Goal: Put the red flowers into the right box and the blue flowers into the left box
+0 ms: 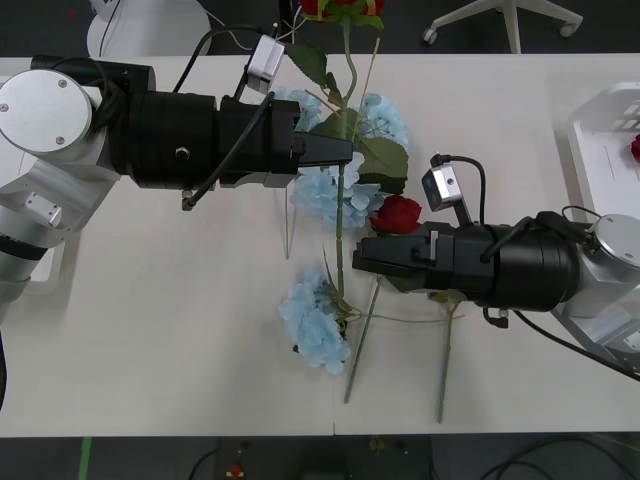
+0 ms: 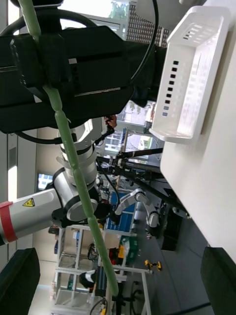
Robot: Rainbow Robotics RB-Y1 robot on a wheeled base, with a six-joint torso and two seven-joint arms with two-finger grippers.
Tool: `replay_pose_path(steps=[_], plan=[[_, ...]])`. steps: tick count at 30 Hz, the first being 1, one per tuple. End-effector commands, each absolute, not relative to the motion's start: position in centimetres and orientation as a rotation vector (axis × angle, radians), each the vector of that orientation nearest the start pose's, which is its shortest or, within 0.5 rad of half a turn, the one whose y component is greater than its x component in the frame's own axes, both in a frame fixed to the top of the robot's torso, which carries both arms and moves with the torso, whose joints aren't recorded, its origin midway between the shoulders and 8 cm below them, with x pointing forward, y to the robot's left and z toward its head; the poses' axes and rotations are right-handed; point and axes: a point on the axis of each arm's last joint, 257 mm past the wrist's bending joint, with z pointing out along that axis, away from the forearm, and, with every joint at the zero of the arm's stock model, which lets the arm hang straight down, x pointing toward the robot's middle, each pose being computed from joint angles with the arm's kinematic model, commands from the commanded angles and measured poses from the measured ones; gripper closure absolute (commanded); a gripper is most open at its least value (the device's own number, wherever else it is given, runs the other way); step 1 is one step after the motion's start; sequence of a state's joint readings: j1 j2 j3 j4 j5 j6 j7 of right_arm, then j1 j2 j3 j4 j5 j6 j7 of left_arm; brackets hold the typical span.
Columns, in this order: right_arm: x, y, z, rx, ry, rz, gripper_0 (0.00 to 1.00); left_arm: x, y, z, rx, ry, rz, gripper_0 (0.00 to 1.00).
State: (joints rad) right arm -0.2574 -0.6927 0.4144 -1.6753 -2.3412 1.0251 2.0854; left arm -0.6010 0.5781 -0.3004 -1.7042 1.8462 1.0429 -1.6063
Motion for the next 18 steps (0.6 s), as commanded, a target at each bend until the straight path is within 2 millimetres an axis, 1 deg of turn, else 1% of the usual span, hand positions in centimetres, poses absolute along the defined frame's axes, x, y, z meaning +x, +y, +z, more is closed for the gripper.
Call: replay_pose_path(steps=[1, 6, 10, 18], plan=[[33.2, 0.3, -11.7, -0.417, 1.823, 2.028, 0.05, 40.9, -3.6, -2.2, 0.692, 1.895, -1.588, 1.00], [33.0, 2.4, -11.3, -0.419, 1.787, 2.050, 0.05, 40.9, -3.6, -2.2, 0.692, 1.895, -1.588, 1.00], [33.4, 3.9, -11.1, -0.406, 1.774, 2.044, 0.05, 40.9, -3.6, -2.2, 0.692, 1.895, -1.588, 1.00], [34.2, 5.2, -10.1, -0.359, 1.750, 2.062, 0.05, 40.9, -3.6, -2.2, 0.692, 1.895, -1.588, 1.00]])
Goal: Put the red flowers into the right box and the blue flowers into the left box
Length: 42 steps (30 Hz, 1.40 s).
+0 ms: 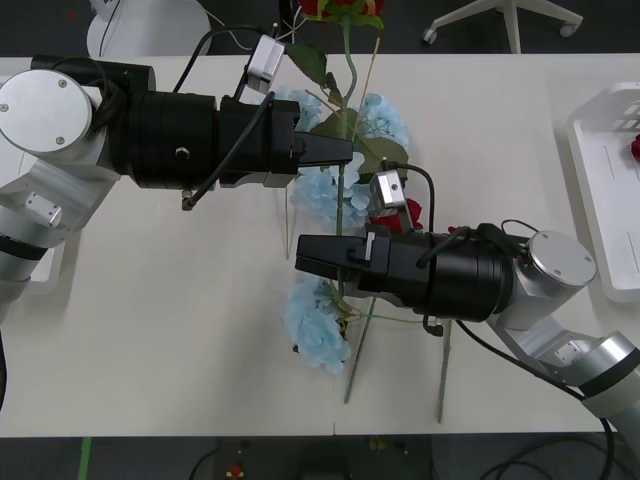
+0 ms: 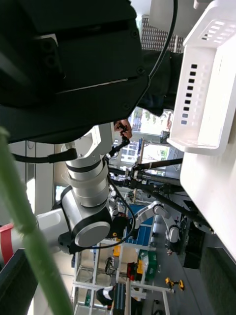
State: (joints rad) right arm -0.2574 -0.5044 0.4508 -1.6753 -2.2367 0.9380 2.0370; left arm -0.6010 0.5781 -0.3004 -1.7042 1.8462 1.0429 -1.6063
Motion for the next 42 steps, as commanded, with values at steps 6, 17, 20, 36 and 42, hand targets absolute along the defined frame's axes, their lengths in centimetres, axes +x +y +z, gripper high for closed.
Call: replay_pose_path(steps=[6, 17, 20, 36, 42], plan=[[34.53, 5.60, -10.12, -0.327, 1.760, 2.068, 0.59, 40.94, -3.57, -2.21, 0.692, 1.895, -1.588, 1.00], [34.55, 5.92, -9.97, -0.283, 1.783, 2.105, 1.00, 40.94, -3.57, -2.21, 0.692, 1.895, -1.588, 1.00], [34.62, 5.91, -9.83, -0.279, 1.785, 2.109, 1.00, 40.94, -3.57, -2.21, 0.692, 1.895, -1.588, 1.00], [34.84, 5.88, -9.42, -0.273, 1.788, 2.117, 1.00, 40.94, -3.57, -2.21, 0.692, 1.895, -1.588, 0.00], [35.15, 5.47, -9.41, -0.276, 1.801, 2.103, 1.00, 40.94, -3.57, -2.21, 0.692, 1.895, -1.588, 0.00]])
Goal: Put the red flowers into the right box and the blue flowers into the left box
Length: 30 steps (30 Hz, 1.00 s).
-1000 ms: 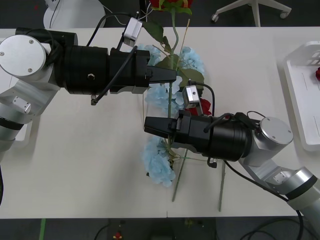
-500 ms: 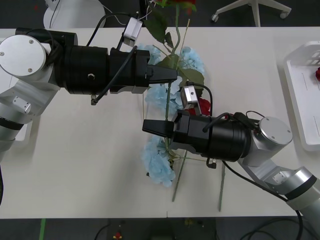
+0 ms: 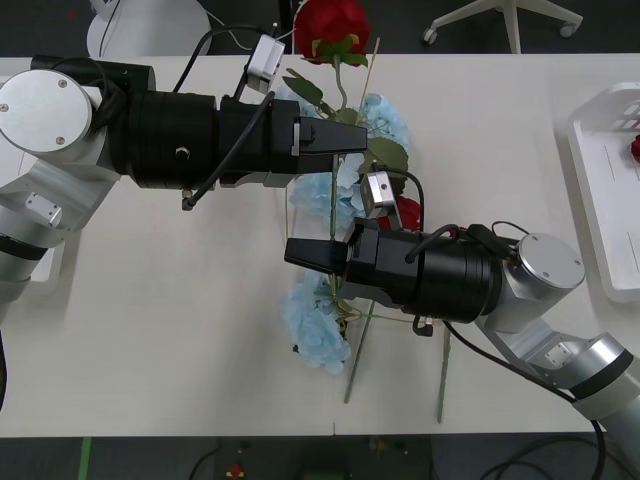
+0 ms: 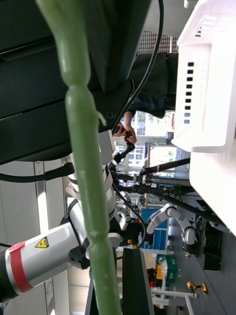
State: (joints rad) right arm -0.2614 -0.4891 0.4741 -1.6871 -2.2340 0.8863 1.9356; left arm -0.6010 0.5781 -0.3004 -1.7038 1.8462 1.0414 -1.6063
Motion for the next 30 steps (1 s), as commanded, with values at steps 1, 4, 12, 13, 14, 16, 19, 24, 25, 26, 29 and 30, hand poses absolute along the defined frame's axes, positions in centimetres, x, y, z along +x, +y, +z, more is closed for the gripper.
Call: replay_pose_path(steps=[1, 4, 12, 13, 14, 16, 19, 24, 25, 26, 29, 30], plan=[[35.3, 5.2, -9.5, -0.275, 1.808, 2.096, 1.00, 40.9, -3.6, -2.2, 0.692, 1.895, -1.588, 0.00], [35.8, 4.5, -9.7, -0.268, 1.826, 2.074, 1.00, 40.9, -3.6, -2.2, 0.692, 1.895, -1.588, 0.00], [39.7, 0.0, -11.3, -0.189, 1.958, 1.875, 1.00, 41.1, -3.3, -3.2, 0.668, 1.916, -1.593, 0.00], [40.6, -1.0, -11.5, -0.167, 1.979, 1.832, 1.00, 41.2, -3.2, -3.3, 0.664, 1.917, -1.594, 0.00], [41.7, -2.2, -11.6, -0.140, 2.000, 1.787, 1.00, 41.4, -3.1, -3.1, 0.655, 1.910, -1.591, 0.00], [43.2, -4.1, -11.8, -0.085, 2.025, 1.717, 1.00, 42.0, -2.5, -2.8, 0.641, 1.899, -1.572, 0.00], [46.2, -8.2, -12.1, -0.010, 2.060, 1.563, 1.00, 43.2, -1.1, -2.5, 0.607, 1.902, -1.535, 0.00], [50.9, -16.5, -12.5, 0.050, 2.093, 1.255, 1.00, 46.0, 2.1, -4.3, 0.544, 1.968, -1.417, 0.00], [51.9, -19.1, -12.6, 0.053, 2.110, 1.166, 1.00, 46.7, 3.0, -4.9, 0.525, 1.990, -1.383, 0.00], [52.8, -21.8, -12.8, 0.057, 2.134, 1.068, 1.00, 47.6, 4.1, -5.6, 0.509, 2.014, -1.337, 0.00], [54.1, -28.0, -13.3, 0.066, 2.220, 0.856, 1.00, 49.3, 6.4, -7.1, 0.458, 2.074, -1.228, 0.00], [54.3, -30.4, -13.5, 0.076, 2.253, 0.779, 1.00, 49.8, 7.1, -7.6, 0.433, 2.099, -1.189, 0.00]])
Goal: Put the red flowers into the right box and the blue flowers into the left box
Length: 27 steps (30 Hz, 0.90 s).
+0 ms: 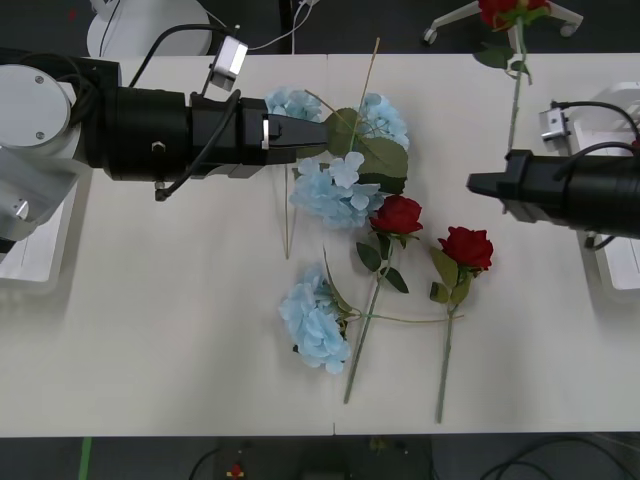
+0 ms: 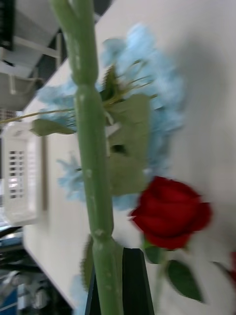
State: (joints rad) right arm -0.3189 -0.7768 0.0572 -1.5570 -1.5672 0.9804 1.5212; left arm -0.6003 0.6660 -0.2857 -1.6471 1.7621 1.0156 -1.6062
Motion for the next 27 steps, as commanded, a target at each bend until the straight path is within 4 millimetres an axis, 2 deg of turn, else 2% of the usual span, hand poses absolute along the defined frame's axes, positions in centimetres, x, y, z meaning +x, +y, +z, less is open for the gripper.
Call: replay_pose_path(steps=[1, 2, 3, 4, 6, 7, 8, 12, 14, 15, 18, 22, 25, 27], plan=[[54.4, -33.5, -13.5, 0.082, 2.292, 0.671, 1.00, 50.6, 8.1, -8.1, 0.395, 2.123, -1.142, 0.00], [54.3, -36.1, -13.3, 0.085, 2.327, 0.580, 1.00, 51.2, 8.7, -8.7, 0.364, 2.146, -1.102, 0.00], [54.2, -37.6, -13.4, 0.093, 2.346, 0.535, 1.00, 51.6, 8.9, -8.8, 0.349, 2.153, -1.083, 0.00], [53.8, -40.3, -13.2, 0.100, 2.378, 0.444, 1.00, 52.2, 9.3, -9.2, 0.319, 2.171, -1.045, 0.00], [53.0, -43.9, -13.0, 0.102, 2.421, 0.305, 1.00, 53.0, 9.8, -9.8, 0.263, 2.198, -1.001, 0.00], [52.3, -46.5, -12.8, 0.105, 2.449, 0.196, 1.00, 53.5, 10.0, -10.3, 0.211, 2.229, -0.974, 0.00], [52.1, -47.6, -12.7, 0.107, 2.458, 0.150, 1.00, 53.7, 10.2, -10.5, 0.183, 2.241, -0.962, 0.00], [50.1, -55.3, -12.2, 0.078, 2.508, -0.192, 1.00, 54.9, 10.7, -12.2, -0.009, 2.318, -0.903, 0.00], [49.5, -57.8, -12.2, 0.073, 2.519, -0.296, 1.00, 55.1, 10.7, -12.8, -0.066, 2.337, -0.890, 0.00], [49.0, -60.2, -12.3, 0.065, 2.519, -0.401, 1.00, 55.3, 10.6, -13.4, -0.110, 2.350, -0.870, 0.00], [48.4, -63.4, -12.9, 0.035, 2.524, -0.534, 1.00, 55.6, 11.0, -14.3, -0.151, 2.375, -0.804, 0.00], [47.8, -65.9, -15.5, -0.004, 2.545, -0.681, 1.00, 55.8, 11.5, -15.3, -0.182, 2.432, -0.654, 0.00], [47.6, -66.6, -17.6, -0.014, 2.557, -0.721, 1.00, 56.1, 12.6, -16.1, -0.165, 2.467, -0.491, 0.00], [47.6, -66.3, -19.0, 0.001, 2.565, -0.697, 1.00, 56.6, 13.4, -16.9, -0.153, 2.490, -0.382, 0.00]])
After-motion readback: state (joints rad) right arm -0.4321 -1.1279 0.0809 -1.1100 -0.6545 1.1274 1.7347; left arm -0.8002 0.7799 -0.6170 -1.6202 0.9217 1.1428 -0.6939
